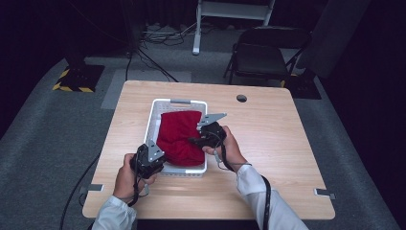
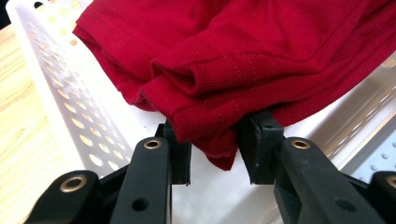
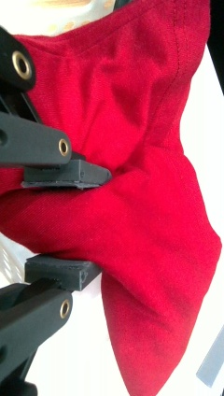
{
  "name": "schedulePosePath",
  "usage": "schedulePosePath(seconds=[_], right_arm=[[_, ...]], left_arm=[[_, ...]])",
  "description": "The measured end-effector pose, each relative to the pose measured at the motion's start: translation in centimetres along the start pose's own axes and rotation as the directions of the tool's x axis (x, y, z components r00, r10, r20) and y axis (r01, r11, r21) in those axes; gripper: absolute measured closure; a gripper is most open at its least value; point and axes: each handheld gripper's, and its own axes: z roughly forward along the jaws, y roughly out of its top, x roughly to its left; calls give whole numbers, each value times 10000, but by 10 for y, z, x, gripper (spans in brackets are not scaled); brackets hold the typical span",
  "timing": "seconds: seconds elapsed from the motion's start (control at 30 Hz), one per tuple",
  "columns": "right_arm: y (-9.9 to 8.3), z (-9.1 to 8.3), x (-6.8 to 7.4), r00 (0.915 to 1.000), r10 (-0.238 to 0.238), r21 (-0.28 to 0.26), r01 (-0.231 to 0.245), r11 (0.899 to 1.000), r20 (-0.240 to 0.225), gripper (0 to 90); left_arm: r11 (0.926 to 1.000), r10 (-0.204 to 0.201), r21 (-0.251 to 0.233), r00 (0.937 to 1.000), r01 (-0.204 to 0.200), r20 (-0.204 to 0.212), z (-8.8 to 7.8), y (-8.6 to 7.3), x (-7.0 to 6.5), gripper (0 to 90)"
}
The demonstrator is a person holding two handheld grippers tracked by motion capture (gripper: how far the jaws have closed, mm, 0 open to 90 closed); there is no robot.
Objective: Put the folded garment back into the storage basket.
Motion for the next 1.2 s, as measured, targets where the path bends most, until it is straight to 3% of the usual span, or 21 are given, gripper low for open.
schedulePosePath(seconds=[0.83, 1.03, 1.2], right_arm=[[-6, 9, 3, 9991, -195, 447, 177, 9988, 386, 558], [-6, 11, 10, 9954, -738, 633, 699, 9955, 616, 549], [-7, 11, 9, 9963, -639, 613, 603, 9963, 578, 531]], left_arm=[[9989, -315, -329, 9976, 336, 624, -9, -9, 4, 596], [9989, -267, -376, 9970, 295, 727, -11, -8, 3, 588], [9979, -354, -512, 9956, 399, 870, -13, -8, 3, 583]])
